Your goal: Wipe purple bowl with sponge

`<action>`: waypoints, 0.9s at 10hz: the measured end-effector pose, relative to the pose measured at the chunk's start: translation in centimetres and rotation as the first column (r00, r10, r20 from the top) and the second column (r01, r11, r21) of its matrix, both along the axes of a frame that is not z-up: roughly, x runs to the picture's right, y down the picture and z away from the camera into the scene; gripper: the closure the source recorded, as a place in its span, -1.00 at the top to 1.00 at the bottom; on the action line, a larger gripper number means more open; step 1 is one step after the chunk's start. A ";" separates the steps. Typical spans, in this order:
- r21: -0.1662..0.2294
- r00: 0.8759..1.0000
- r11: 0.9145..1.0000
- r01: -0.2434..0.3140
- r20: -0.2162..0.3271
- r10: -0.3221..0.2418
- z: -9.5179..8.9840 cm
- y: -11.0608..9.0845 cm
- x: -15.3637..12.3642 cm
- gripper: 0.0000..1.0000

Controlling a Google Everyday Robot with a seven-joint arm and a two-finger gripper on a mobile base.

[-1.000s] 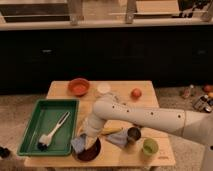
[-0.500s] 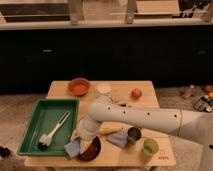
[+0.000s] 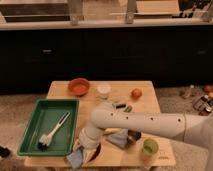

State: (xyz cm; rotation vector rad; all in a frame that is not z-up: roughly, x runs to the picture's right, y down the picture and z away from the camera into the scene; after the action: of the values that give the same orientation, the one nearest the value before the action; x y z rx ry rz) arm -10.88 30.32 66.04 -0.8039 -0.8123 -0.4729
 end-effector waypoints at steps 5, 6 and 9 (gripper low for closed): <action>-0.010 0.997 0.999 -0.034 -0.075 0.033 2.1 -0.8 2.5 -1.00; -0.013 0.996 0.999 -0.034 -0.082 0.033 2.8 -0.9 2.5 -1.00; -0.001 0.996 0.999 -0.039 -0.080 0.039 5.0 -2.3 1.5 -1.00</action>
State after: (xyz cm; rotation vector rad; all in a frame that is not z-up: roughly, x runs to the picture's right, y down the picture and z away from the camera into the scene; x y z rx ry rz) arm -9.42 28.06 71.02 -0.8036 -0.7530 -0.4021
